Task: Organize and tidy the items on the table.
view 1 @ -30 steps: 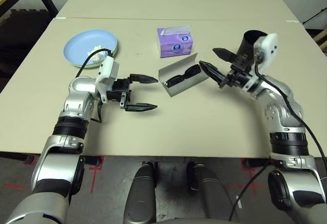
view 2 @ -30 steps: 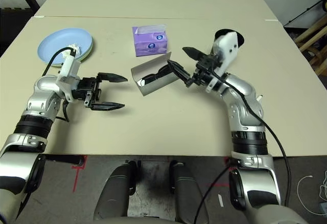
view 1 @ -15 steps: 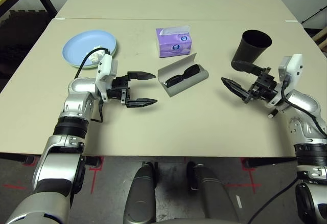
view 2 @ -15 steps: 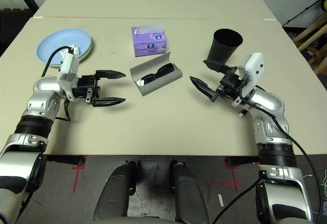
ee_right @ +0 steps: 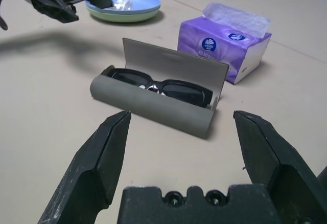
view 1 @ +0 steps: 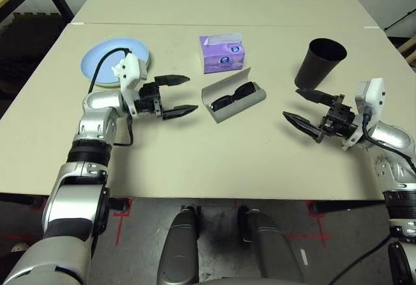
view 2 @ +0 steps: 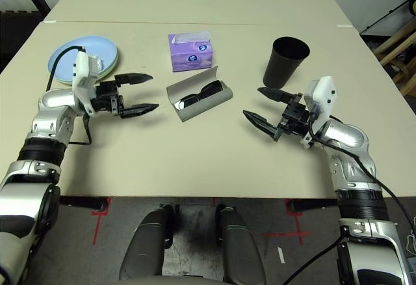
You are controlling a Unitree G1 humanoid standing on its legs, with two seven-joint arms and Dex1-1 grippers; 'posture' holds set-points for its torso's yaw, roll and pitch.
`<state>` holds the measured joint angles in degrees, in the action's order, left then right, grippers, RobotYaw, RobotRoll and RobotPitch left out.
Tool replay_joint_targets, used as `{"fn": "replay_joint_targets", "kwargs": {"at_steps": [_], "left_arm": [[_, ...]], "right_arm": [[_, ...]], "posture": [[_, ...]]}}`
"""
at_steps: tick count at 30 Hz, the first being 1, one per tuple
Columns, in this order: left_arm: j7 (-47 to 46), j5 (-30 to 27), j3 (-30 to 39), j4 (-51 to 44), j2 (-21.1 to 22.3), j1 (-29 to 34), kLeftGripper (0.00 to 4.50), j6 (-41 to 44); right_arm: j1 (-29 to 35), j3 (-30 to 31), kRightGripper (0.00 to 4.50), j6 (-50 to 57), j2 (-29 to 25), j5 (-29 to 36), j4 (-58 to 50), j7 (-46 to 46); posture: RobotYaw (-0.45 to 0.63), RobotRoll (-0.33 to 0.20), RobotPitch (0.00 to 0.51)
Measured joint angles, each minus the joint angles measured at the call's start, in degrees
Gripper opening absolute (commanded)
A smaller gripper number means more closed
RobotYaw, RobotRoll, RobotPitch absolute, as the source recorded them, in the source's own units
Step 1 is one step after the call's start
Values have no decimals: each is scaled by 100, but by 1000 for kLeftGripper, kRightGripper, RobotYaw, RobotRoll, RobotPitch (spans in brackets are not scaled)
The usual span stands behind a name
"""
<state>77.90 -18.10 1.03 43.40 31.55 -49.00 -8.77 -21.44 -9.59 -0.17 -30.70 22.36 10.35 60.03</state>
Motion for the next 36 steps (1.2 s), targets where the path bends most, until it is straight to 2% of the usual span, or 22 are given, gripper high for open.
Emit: {"fn": "replay_joint_targets", "kwargs": {"at_steps": [5,6,16,21,36], "left_arm": [[24,98,6,281,-1,-116,315,-1],[22,143,5,325,-4,-142,30,-19],[-695,912,-200,1397,-381,-692,30,-420],[-998,1131,-211,1614,-486,-907,30,-570],[-988,1167,-211,1800,-785,-947,30,-677]], "right_arm": [[0,4,4500,23,0,27,-19,-62],[0,5,4500,25,0,28,-27,-67],[46,7,4500,118,-4,40,-163,-155],[97,7,4500,144,-10,66,-311,-182],[237,6,4500,205,-41,99,-369,-261]], "posture": [[96,0,206],[96,0,206],[85,0,212],[77,0,211],[73,0,210]]}}
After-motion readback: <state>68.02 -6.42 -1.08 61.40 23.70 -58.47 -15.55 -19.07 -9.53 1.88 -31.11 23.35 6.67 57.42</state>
